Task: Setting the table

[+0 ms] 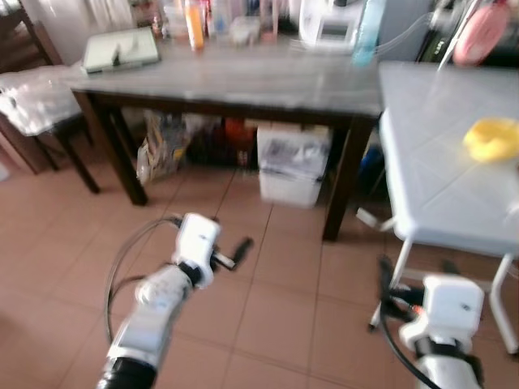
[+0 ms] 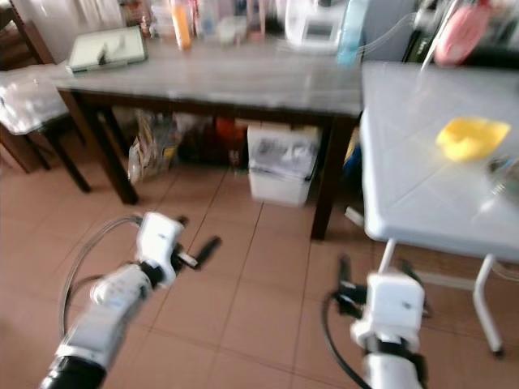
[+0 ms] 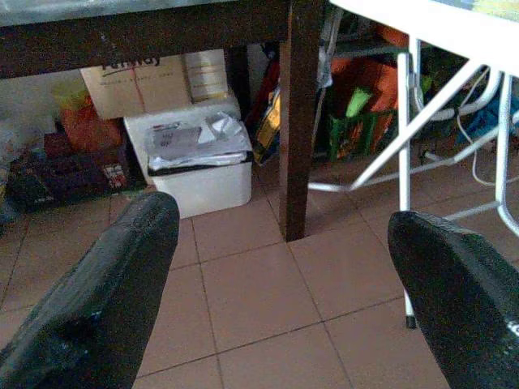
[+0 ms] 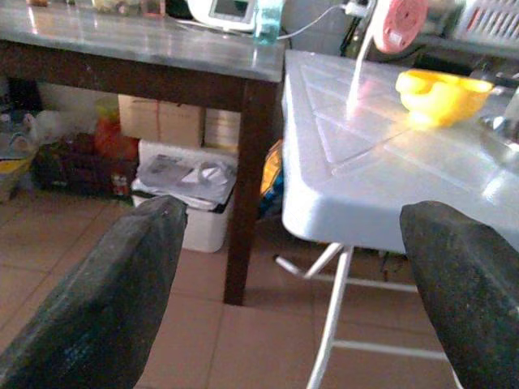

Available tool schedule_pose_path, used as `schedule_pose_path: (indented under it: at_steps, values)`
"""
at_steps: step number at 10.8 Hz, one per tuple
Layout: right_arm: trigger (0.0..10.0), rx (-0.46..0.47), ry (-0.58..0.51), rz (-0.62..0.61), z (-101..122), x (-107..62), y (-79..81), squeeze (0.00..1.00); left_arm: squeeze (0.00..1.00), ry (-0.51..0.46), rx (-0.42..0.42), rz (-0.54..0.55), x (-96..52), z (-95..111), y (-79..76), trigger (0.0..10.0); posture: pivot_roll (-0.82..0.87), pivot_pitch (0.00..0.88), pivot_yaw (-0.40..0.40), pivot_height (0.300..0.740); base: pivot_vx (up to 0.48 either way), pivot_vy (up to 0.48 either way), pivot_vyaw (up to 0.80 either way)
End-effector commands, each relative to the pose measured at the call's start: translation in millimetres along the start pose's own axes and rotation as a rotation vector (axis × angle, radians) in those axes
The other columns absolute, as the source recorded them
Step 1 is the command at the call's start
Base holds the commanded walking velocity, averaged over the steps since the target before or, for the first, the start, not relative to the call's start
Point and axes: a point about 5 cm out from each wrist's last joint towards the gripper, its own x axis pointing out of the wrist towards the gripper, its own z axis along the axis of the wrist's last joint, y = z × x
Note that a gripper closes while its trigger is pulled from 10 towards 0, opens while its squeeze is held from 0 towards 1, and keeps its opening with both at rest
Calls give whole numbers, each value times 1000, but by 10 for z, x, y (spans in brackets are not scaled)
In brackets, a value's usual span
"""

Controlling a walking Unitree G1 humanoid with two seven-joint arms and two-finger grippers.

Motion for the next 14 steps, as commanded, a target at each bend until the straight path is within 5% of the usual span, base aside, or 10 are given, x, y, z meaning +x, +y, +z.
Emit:
schedule_pose_path:
  at_steps: [1,5,11,14]
  values:
    - [10000,7,-3,10,17,7,37,0,0,9,7,20,-41,-5,70,10000,39,71,33,740,0,-360,0]
    - [10000,-81,-96,-49,205,39,-52,0,0,-34,19,11,25,104,36,10000,29,68,30,740,0,-359,0]
    - [10000,-112,-55,-144,207,-142,-336,0,0,-88,41,38,29,187,63,10000,-7,68,16,740,0,-359,0]
    - [10000,-117,-39,-127,196,-166,-341,0,0,-91,36,15,61,189,11,10000,-17,65,30,740,0,-441,0]
